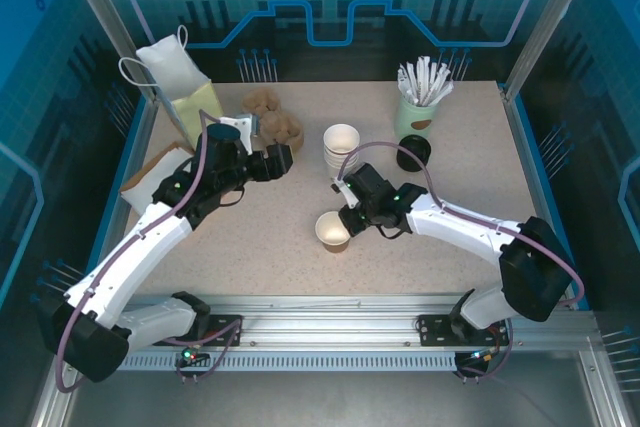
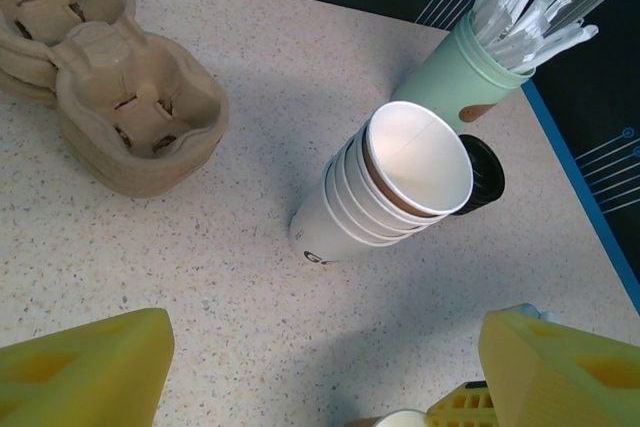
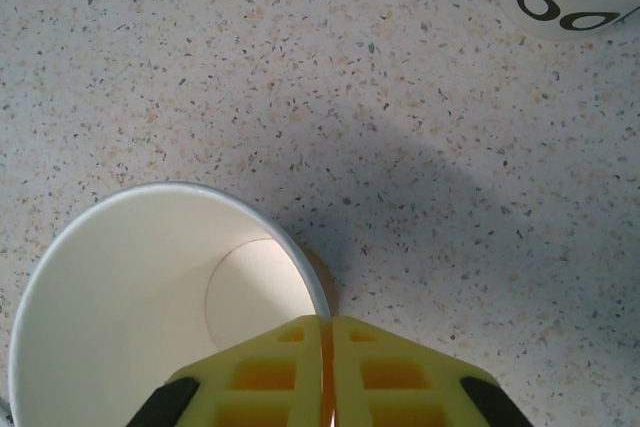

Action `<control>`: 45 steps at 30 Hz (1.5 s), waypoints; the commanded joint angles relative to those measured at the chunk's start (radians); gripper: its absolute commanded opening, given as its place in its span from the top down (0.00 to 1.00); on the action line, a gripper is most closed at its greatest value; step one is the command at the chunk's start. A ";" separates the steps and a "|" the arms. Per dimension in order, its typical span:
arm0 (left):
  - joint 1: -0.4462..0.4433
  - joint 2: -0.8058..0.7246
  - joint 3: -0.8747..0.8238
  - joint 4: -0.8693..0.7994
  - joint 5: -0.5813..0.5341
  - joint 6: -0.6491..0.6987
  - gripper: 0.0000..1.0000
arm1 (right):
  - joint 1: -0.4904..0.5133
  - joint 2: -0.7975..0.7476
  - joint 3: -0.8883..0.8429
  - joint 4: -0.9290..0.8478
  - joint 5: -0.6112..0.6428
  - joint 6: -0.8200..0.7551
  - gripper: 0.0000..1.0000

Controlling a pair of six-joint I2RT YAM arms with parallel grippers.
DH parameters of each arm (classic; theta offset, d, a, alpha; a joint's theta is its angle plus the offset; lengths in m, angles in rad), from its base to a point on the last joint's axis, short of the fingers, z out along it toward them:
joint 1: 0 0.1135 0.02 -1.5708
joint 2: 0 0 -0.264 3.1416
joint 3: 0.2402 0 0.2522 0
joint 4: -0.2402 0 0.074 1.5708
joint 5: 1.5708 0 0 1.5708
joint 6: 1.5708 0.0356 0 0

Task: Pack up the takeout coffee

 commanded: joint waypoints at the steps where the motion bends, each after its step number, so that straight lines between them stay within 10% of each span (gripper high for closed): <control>1: 0.006 -0.009 -0.020 -0.004 0.004 -0.018 0.19 | 0.013 -0.019 -0.007 0.018 0.028 -0.003 0.84; 10: 0.005 0.016 -0.023 0.037 0.090 -0.019 0.18 | -0.059 -0.192 0.098 -0.151 0.085 0.005 0.45; 18: -0.047 0.091 -0.002 0.138 0.229 -0.029 0.18 | -0.511 -0.171 0.153 -0.185 0.099 0.071 0.34; 25: -0.061 0.120 0.029 0.131 0.229 -0.014 0.18 | -0.714 0.077 0.275 -0.116 0.109 0.079 0.37; 45: -0.066 0.132 0.026 0.111 0.199 -0.021 0.18 | -0.735 0.507 0.527 -0.114 0.060 0.055 0.72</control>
